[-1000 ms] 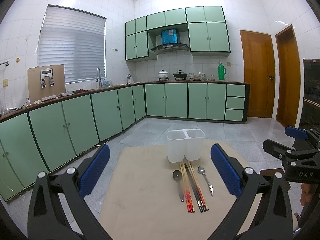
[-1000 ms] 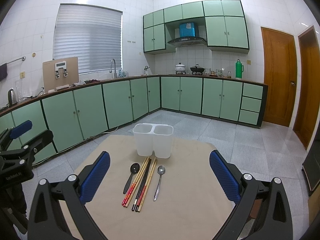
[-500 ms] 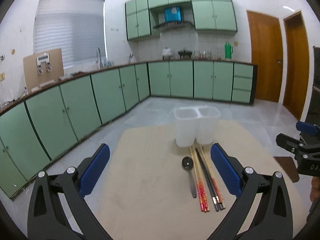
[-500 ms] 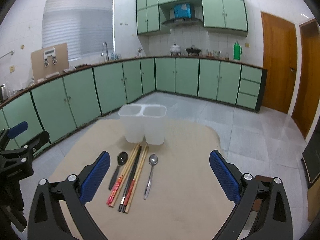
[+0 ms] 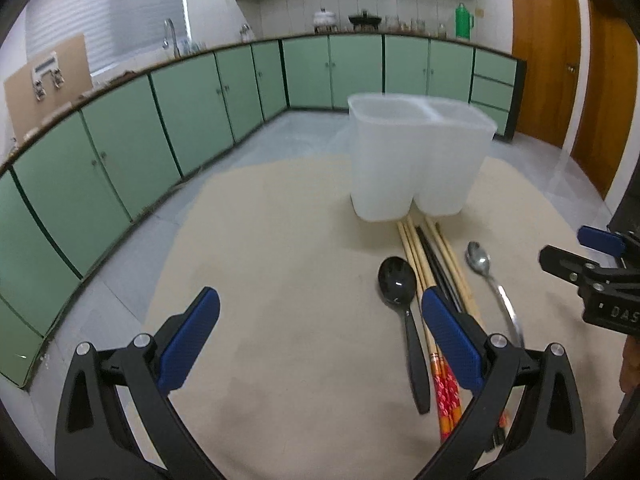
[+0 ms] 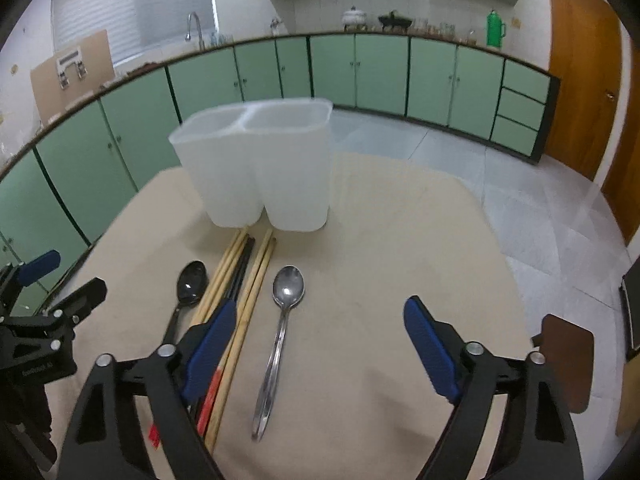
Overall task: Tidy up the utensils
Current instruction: 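Close right tool on silver spoon while left tool approaches black spoon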
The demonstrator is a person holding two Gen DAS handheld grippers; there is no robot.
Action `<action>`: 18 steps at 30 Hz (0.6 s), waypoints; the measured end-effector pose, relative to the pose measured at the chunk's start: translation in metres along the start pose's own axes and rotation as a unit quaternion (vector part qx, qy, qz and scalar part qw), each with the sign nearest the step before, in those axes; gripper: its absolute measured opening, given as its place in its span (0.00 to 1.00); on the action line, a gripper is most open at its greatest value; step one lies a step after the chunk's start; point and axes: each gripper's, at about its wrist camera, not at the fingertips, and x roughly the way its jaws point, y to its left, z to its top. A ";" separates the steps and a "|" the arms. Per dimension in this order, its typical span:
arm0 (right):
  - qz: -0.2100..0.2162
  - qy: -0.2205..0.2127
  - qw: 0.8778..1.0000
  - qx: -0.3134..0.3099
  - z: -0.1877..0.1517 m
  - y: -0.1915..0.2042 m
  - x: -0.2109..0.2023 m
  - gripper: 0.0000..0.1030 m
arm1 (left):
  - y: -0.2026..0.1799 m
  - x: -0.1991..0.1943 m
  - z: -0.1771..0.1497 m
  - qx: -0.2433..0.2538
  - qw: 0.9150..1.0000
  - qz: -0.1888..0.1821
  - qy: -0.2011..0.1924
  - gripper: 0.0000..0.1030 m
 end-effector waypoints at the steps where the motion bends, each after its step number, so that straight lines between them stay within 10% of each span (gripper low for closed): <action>1: 0.003 0.006 1.000 0.000 0.001 0.000 0.008 0.77 | 0.000 0.008 0.001 0.001 1.000 -0.002 0.006 0.95; 18: 0.011 0.057 0.998 -0.015 0.007 0.019 0.077 0.48 | -0.008 0.048 0.000 0.007 0.999 -0.026 0.039 0.95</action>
